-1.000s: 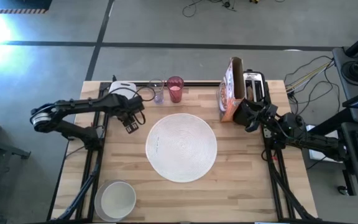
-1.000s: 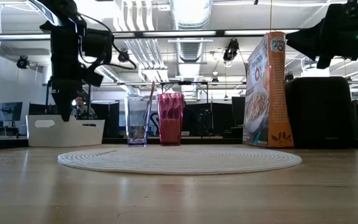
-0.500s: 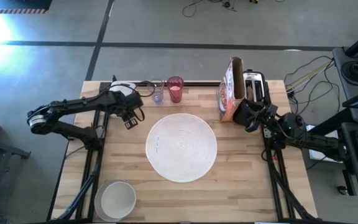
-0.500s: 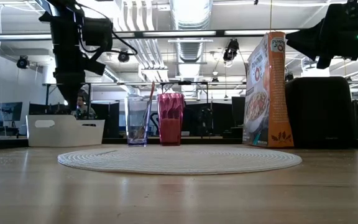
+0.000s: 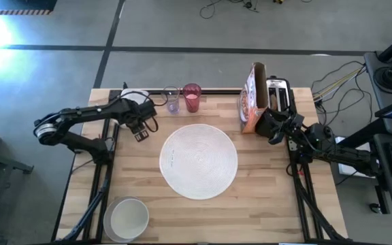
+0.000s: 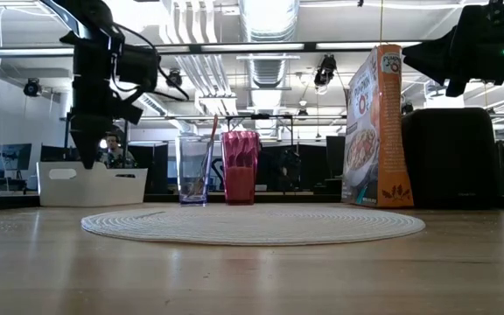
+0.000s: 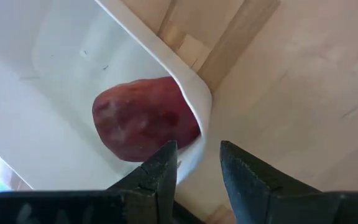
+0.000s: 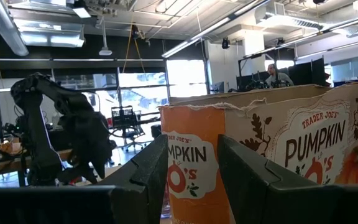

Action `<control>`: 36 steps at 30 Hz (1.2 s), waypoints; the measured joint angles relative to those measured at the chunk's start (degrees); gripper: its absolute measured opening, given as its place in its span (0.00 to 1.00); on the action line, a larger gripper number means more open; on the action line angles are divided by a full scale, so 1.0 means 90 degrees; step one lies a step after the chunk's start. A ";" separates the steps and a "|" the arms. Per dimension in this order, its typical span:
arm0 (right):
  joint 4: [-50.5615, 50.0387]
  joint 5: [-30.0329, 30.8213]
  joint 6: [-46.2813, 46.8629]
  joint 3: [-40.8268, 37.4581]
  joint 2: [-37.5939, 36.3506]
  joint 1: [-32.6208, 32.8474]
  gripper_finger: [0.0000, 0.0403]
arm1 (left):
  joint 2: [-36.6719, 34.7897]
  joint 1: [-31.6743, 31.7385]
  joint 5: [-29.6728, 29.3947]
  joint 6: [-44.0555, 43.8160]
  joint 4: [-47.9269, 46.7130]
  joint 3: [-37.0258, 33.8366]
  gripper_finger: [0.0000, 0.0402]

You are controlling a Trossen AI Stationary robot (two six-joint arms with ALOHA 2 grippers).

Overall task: Arrange a breakfast setting
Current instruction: Move the white bin to the bottom right of the table

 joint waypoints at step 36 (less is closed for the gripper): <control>0.0000 -0.0002 0.0000 0.0000 0.0000 0.0000 0.32 | -0.0304 -0.0113 0.1291 -0.0364 -0.0497 -0.0002 0.00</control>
